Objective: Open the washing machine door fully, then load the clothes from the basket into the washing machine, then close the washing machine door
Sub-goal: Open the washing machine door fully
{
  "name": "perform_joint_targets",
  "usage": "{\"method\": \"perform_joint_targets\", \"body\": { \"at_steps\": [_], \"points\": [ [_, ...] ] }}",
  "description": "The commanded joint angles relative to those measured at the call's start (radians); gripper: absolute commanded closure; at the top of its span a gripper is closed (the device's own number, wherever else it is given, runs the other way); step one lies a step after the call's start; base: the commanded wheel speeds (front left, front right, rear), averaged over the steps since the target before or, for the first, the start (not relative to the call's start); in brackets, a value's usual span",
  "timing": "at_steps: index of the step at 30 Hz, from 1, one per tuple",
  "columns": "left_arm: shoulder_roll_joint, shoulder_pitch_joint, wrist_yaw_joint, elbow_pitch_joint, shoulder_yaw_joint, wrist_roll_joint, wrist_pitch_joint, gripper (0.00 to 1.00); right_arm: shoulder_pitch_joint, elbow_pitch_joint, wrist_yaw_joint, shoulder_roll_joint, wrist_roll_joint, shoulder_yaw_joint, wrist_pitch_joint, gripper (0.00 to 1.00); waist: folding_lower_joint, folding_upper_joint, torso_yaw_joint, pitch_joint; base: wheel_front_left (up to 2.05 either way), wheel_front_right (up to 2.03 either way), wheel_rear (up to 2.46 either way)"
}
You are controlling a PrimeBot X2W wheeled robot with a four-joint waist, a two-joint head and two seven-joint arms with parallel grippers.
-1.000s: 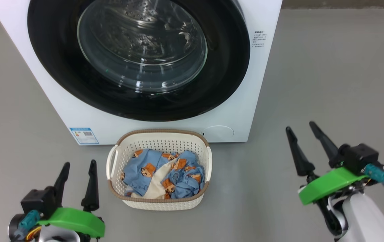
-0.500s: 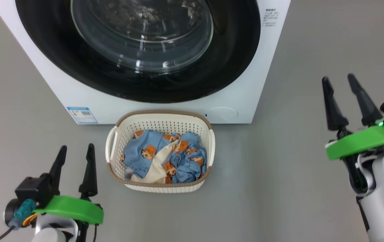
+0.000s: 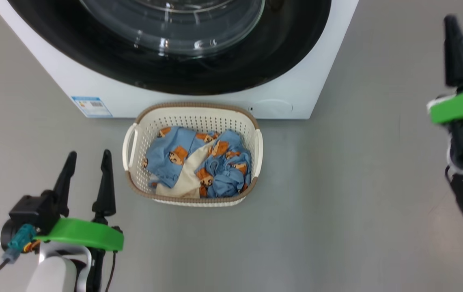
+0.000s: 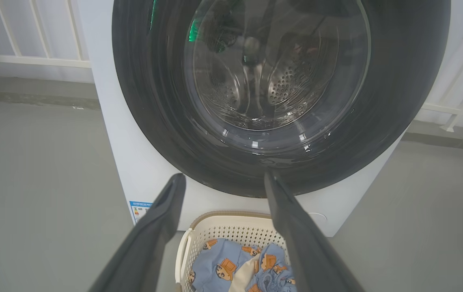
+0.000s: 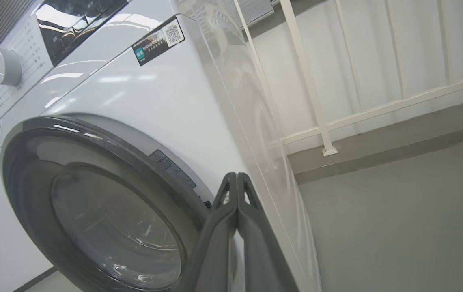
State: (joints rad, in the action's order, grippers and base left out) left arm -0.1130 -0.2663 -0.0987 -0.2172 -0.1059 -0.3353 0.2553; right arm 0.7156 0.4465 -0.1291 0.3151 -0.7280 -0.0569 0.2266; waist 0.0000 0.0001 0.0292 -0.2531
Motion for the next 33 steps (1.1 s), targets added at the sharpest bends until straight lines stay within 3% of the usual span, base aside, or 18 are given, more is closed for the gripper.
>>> {"method": "perform_joint_targets", "body": {
  "at_steps": [1, 10, 17, 33],
  "points": [
    [-0.026, -0.044, -0.003, 0.034, 0.032, -0.006, 0.006, 0.0, 0.054, -0.009, -0.002, 0.024, -0.065, -0.022, -0.018, 1.0, 0.0, -0.0001, 0.013, -0.045, 0.0, 0.0, 0.0],
    [-0.013, -0.086, -0.011, 0.055, 0.031, -0.001, 0.006, 0.0, 0.222, 0.054, -0.002, 0.082, -0.4, -0.022, -0.19, 1.0, 0.0, -0.0001, 0.045, -0.131, 0.0, 0.0, 0.0],
    [0.004, -0.113, -0.018, 0.059, 0.029, 0.005, 0.006, 0.0, 0.337, 0.107, -0.002, 0.118, -0.567, -0.035, -0.348, 1.0, 0.0, -0.0001, 0.074, -0.177, 0.0, 0.0, 0.0],
    [0.034, -0.132, -0.029, 0.062, 0.043, -0.002, 0.006, 0.0, 0.529, 0.205, -0.002, 0.159, -0.701, -0.097, -0.615, 1.0, 0.0, -0.0001, 0.143, -0.251, 0.0, 0.0, 0.0]
  ]
}}
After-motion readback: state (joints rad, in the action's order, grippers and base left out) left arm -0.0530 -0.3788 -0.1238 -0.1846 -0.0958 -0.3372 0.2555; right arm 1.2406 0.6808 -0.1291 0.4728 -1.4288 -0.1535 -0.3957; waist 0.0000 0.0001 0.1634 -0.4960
